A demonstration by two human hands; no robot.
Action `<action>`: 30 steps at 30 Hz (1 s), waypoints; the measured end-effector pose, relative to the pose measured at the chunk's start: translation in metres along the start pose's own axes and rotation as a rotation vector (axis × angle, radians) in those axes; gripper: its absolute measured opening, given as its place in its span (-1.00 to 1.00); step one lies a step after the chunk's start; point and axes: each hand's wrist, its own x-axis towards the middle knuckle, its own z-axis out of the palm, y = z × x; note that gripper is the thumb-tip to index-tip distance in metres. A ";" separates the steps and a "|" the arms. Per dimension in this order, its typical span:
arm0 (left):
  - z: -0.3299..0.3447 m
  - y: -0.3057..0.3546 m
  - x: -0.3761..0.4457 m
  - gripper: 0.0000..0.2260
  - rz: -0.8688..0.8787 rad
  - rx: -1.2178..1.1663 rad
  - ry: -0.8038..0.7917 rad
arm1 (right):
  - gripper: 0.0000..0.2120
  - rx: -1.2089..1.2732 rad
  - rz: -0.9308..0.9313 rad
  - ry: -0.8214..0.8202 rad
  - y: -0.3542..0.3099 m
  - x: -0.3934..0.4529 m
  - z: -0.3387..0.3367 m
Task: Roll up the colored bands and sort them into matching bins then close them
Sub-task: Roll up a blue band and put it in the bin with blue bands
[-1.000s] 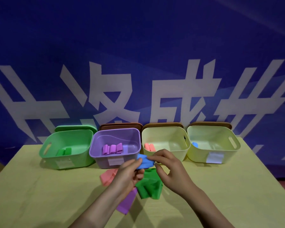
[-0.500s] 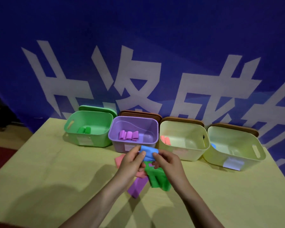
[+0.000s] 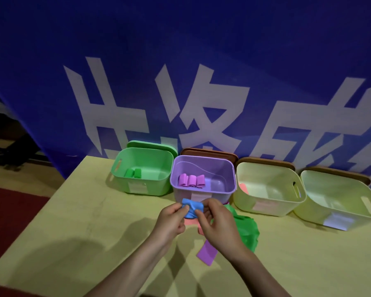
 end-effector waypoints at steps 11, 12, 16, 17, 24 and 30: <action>-0.037 0.007 0.009 -0.89 -0.286 -0.320 -0.072 | -0.91 -0.061 0.099 0.111 -0.021 0.006 0.033; -0.039 0.008 0.011 -0.90 -0.306 -0.317 -0.088 | -0.92 -0.067 0.104 0.107 -0.021 0.005 0.033; -0.049 0.014 0.016 -0.88 -0.388 -0.303 -0.192 | -0.84 -0.100 0.110 0.104 -0.019 0.003 0.033; -0.051 0.015 0.017 -0.86 -0.411 -0.293 -0.218 | -0.84 -0.115 0.107 0.106 -0.018 0.002 0.033; -0.054 0.005 0.016 -0.80 -0.411 -0.162 -0.251 | -0.82 -0.192 -0.079 0.045 -0.012 -0.012 0.031; -0.044 0.006 0.008 -0.86 -0.272 -0.226 -0.221 | -0.71 0.159 0.078 0.067 -0.020 -0.024 0.021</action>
